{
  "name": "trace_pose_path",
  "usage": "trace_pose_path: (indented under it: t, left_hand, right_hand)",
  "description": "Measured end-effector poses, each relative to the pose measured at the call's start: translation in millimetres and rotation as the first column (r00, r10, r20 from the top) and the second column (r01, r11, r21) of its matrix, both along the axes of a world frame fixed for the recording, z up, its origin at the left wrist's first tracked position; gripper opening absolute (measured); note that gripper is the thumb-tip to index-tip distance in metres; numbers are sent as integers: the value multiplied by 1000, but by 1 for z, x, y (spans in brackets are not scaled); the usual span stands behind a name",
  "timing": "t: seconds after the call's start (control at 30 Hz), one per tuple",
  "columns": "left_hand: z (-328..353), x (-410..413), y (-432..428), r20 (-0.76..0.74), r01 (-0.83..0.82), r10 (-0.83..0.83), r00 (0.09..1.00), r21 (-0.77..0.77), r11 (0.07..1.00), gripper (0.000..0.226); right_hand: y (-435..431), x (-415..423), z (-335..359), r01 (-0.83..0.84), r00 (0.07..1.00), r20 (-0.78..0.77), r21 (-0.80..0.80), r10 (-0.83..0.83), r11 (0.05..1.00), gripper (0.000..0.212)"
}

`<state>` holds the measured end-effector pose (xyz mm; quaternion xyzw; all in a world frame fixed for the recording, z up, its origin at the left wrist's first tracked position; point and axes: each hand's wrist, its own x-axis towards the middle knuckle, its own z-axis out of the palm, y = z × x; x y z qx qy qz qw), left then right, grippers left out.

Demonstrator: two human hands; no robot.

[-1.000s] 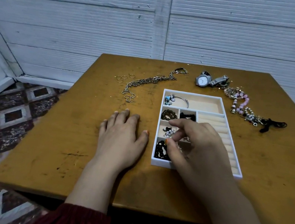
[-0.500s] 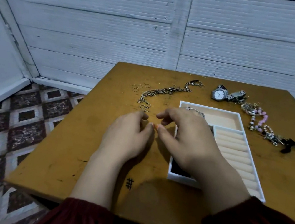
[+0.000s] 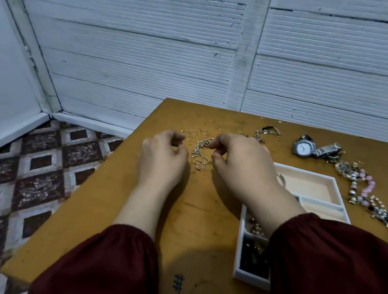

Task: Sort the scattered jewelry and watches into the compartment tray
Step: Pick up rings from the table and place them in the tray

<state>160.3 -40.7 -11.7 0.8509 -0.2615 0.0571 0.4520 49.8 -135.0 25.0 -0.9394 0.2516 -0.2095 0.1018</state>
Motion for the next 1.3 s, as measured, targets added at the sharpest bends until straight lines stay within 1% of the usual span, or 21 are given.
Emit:
trace_pose_path:
  t: [0.1,0.27,0.4,0.53,0.77,0.9,0.97,1.1,1.3]
  left_hand:
    - [-7,10,-14,16,-12,12,1000,-17,1000,22]
    - [-12,27,-27,26,-53,53,998,15,998,23]
    - [-15,42,-29,23,-89,89,996,16,996,21]
    - [-12,50,-29,41,-129,127,991,39,991,23]
    - [-9,57,-33,28,-128,127,992,67,989,25]
    - [-8,59,-35,37,-116,113,993,111,987,27]
    - [-9,60,-37,41,-101,95,995,181,978,28]
    - [-11,58,-41,72,-28,6,997,312,950,30]
    - [-11,58,-41,110,35,-82,991,379,925,22]
  right_hand:
    - [-7,13,-2,31,998,-45,-55,-34,998,23]
    - [-15,32,-7,38,989,-140,-88,-50,995,19]
    - [-21,46,-14,81,971,-216,-101,-101,992,27]
    - [-22,55,-20,117,961,-236,-122,-143,986,35]
    - [-24,61,-21,116,954,-257,-152,-153,981,29]
    - [-23,62,-24,89,949,-279,-216,-149,972,25]
    - [-22,63,-26,74,944,-297,-235,-144,969,26]
    - [-21,63,-25,60,936,-325,-224,-132,973,33]
    - [-21,62,-27,61,944,-304,-215,-127,975,33]
